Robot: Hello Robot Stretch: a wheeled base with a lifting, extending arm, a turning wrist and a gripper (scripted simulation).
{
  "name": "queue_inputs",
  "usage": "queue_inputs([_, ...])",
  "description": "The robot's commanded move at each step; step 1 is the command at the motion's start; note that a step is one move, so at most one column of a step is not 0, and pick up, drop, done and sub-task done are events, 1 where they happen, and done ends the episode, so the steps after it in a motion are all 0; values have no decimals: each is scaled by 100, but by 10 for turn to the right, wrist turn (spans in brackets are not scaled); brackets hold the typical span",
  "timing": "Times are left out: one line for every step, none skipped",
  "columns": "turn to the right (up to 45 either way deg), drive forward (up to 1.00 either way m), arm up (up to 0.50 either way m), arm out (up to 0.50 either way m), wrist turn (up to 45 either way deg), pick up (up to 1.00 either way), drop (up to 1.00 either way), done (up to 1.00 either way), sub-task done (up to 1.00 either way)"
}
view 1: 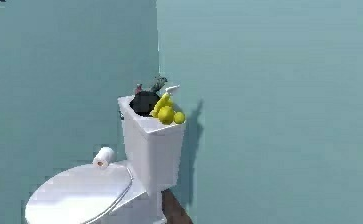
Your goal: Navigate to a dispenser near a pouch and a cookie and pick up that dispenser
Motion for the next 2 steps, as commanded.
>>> queue_inputs([-450,0,0,0,0,0,0,0,0])
queue_inputs([-120,0,0,0,0,0,0,0,0])
